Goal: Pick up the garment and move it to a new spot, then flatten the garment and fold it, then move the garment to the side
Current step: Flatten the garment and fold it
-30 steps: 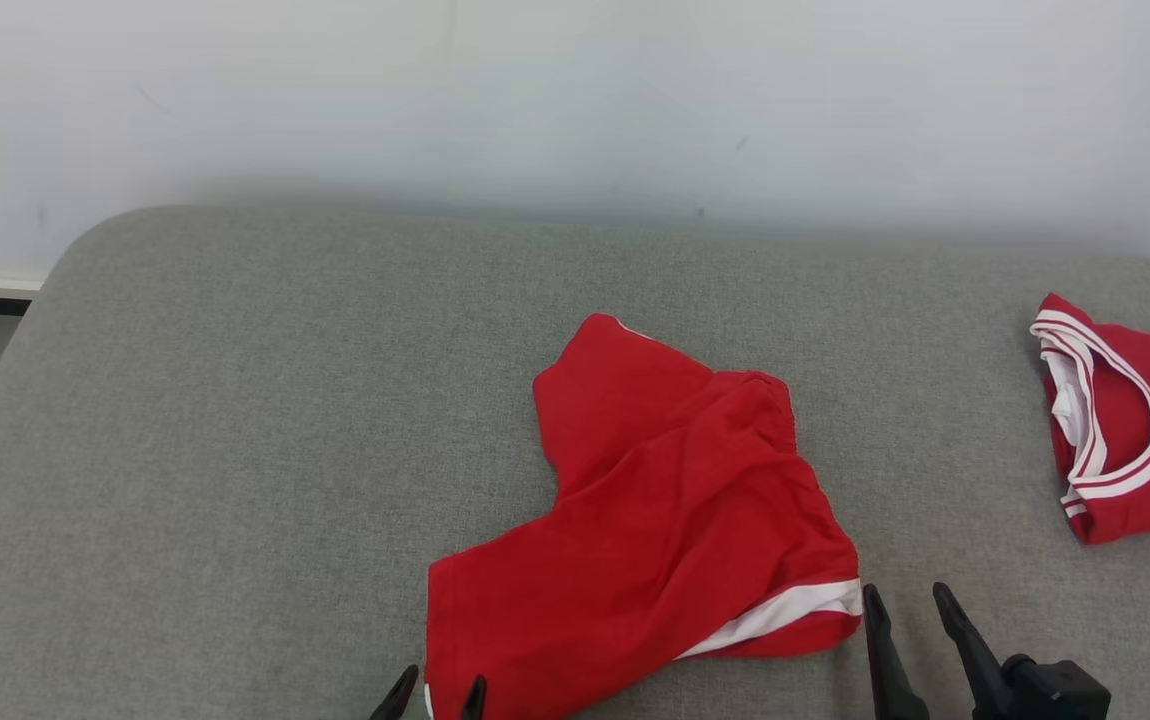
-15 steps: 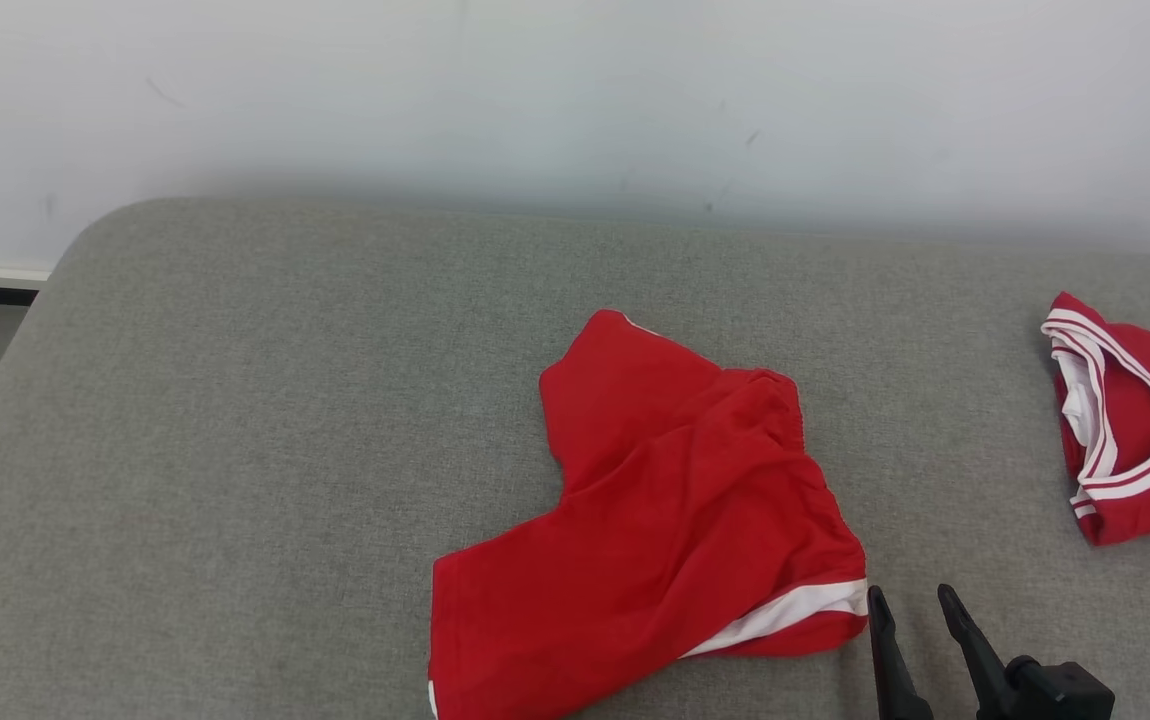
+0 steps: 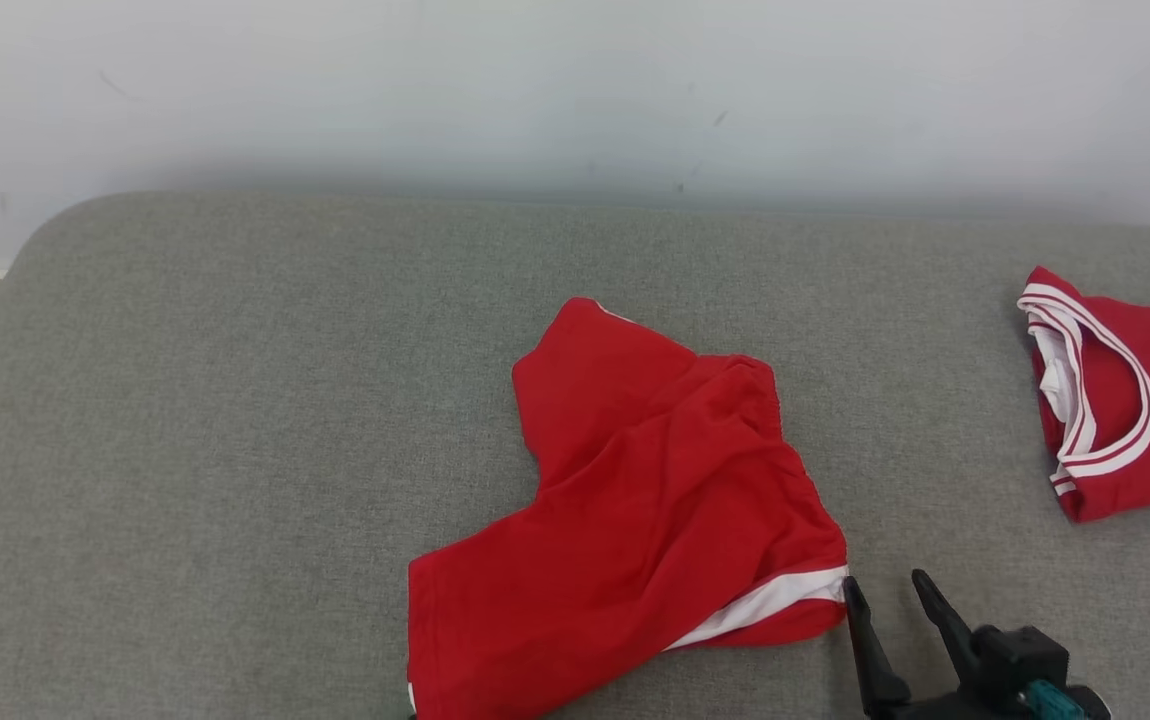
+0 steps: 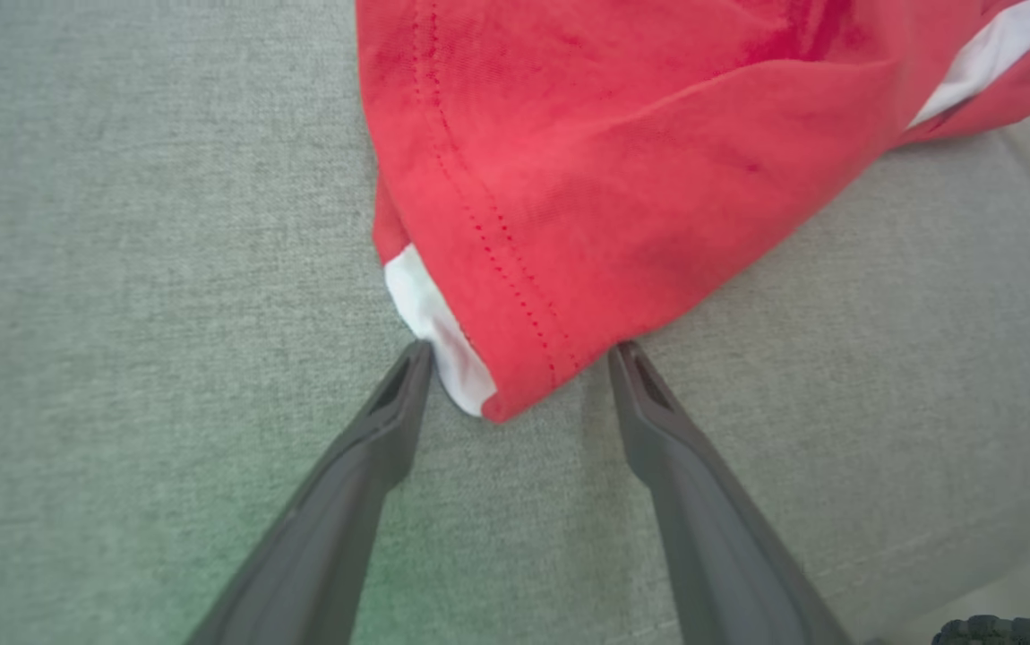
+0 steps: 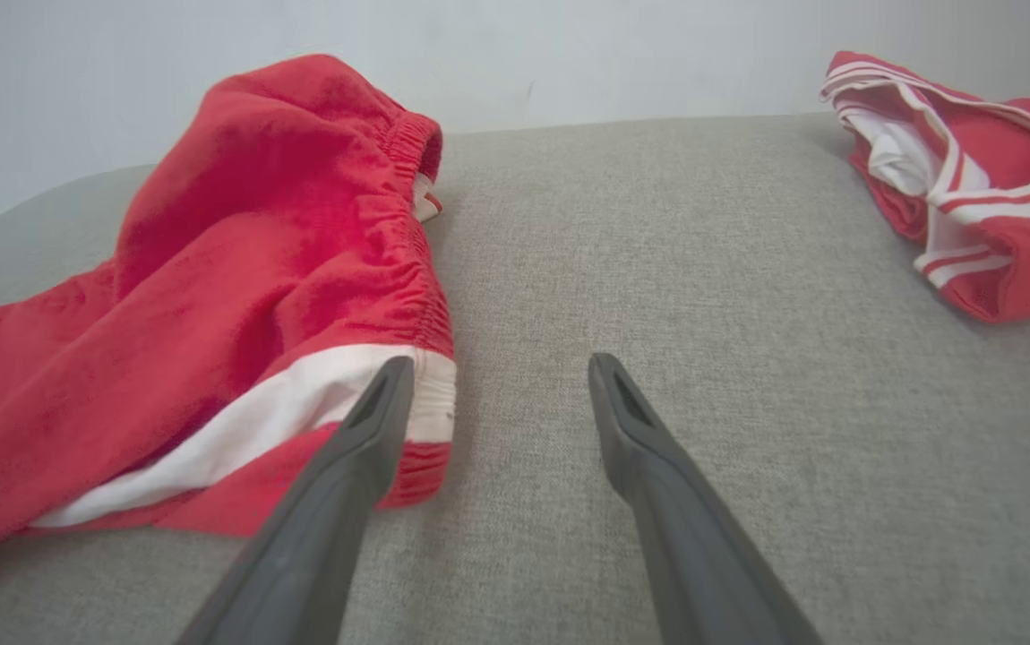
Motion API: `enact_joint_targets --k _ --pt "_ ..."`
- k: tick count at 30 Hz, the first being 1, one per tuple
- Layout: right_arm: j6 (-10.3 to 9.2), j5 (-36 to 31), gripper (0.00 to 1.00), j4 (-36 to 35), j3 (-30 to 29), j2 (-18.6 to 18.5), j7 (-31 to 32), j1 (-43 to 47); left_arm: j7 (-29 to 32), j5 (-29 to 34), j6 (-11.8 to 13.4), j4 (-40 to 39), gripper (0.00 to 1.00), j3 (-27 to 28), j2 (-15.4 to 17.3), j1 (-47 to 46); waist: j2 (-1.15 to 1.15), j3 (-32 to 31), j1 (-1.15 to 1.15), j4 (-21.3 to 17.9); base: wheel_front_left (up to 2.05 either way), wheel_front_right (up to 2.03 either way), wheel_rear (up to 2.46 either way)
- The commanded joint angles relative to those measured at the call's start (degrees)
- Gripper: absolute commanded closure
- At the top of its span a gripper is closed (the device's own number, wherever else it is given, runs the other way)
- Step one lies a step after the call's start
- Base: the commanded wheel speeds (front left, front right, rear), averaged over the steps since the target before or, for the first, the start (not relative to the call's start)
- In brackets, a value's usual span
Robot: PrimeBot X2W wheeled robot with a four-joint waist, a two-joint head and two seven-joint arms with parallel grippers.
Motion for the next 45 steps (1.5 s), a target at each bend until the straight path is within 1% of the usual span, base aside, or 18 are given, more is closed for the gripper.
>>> enact_joint_targets --k 1,6,11,12,13,14,15,16,20,24,26,27,31,33,37,38,42,45 --pt "-0.1 -0.3 0.0 1.1 0.4 -0.5 -0.2 -0.9 -0.2 0.4 0.1 0.6 0.0 -0.5 0.2 -0.8 0.0 0.3 0.0 0.1 0.0 0.0 0.0" --pt "-0.1 1.2 0.0 7.5 2.9 -0.9 -0.2 -4.6 -0.2 0.5 0.1 1.1 0.0 -1.6 -0.1 -2.2 0.0 0.5 0.0 1.4 0.0 0.0 0.0" --pt "-0.1 3.7 0.0 11.8 5.7 -1.3 -0.2 -6.0 -0.2 0.9 0.1 2.0 0.0 -3.2 -0.3 -3.5 0.0 0.3 0.0 2.6 0.0 0.0 0.0" --pt "-0.1 4.5 0.0 12.8 6.6 -1.4 -0.2 -6.4 -0.2 0.7 0.1 2.3 0.12 -3.4 -0.2 -3.9 0.0 0.3 0.0 2.6 0.0 0.0 0.0" --pt "-0.1 5.3 0.21 13.6 7.6 -1.3 -0.1 -6.9 -0.2 0.5 0.1 2.2 0.68 -3.6 -0.2 -4.3 0.0 0.3 0.0 2.7 0.0 0.0 0.0" --pt "-0.1 6.2 0.34 14.4 8.9 -1.1 0.0 -7.3 -0.2 0.4 0.1 2.3 0.95 -3.7 -0.2 -4.5 0.0 0.3 0.0 2.6 0.0 0.0 0.0" --pt "-0.1 7.1 0.67 15.0 9.7 -0.9 0.0 -7.7 -0.2 0.2 0.1 2.2 1.0 -3.9 -0.2 -4.5 0.0 0.3 0.0 2.6 0.0 0.0 0.0" --pt "-0.1 8.1 1.0 16.0 10.4 -0.8 0.0 -8.2 -0.2 0.1 0.1 2.1 1.0 -4.0 -0.2 -4.6 0.0 0.3 0.0 2.5 0.0 0.0 0.0" --pt "-0.11 10.4 1.0 18.6 12.4 -1.1 0.1 -10.0 -0.2 -0.5 0.1 1.2 1.0 -4.1 0.0 -4.8 0.0 0.0 0.0 2.8 0.0 0.0 0.0" --pt "-0.11 10.7 1.0 15.7 10.7 -2.6 -0.1 -8.4 -0.2 0.0 0.1 -0.7 1.0 -4.0 1.0 -2.2 0.0 -0.9 0.0 3.3 0.0 0.0 0.0" --pt "-0.11 10.4 1.0 13.1 10.0 -3.0 -0.1 -6.4 -0.2 0.3 0.1 -2.8 1.0 -3.3 1.3 -1.0 0.0 -1.4 0.0 3.6 0.0 0.0 0.0" --pt "-0.11 10.4 1.0 13.1 10.0 -3.0 -0.1 -6.4 -0.2 0.3 0.1 -2.8 1.0 -3.3 1.3 -1.0 0.0 -1.4 0.0 3.6 0.0 0.0 0.0" --pt "-0.11 10.3 1.0 6.1 7.7 -4.4 -0.1 -1.3 -0.2 1.1 0.1 -6.6 1.0 -2.7 2.6 2.5 0.0 -1.9 0.0 3.8 0.0 0.0 0.0" --pt "-0.11 10.4 1.0 2.9 7.8 -4.7 -0.1 1.3 -0.2 1.1 0.1 -8.4 1.0 -3.0 2.7 3.9 0.0 -2.1 0.0 3.7 0.0 0.0 0.0" --pt "-0.11 11.5 1.0 -2.7 8.9 -7.2 -0.1 5.2 -0.2 -0.3 0.1 -11.0 1.0 -7.3 4.4 5.6 0.0 -2.5 0.0 3.6 0.0 0.0 0.0" --pt "-0.11 12.1 1.0 -5.1 9.5 -8.3 -0.1 6.6 -0.2 -2.0 0.1 -12.6 1.0 -7.7 5.0 5.6 0.0 -2.6 0.0 3.5 0.0 0.0 0.0" --pt "-0.11 13.6 1.0 -9.3 10.1 -10.5 -0.1 7.0 -0.2 -6.6 0.1 -16.2 1.0 -5.6 5.5 4.3 0.0 -2.5 0.0 3.4 0.0 0.0 0.0" --pt "-0.11 15.0 1.0 -11.4 12.0 -12.3 -0.1 4.3 -0.2 -8.7 0.1 -18.3 1.0 -6.6 7.6 0.8 0.0 -2.0 0.0 3.3 0.0 0.0 0.0"
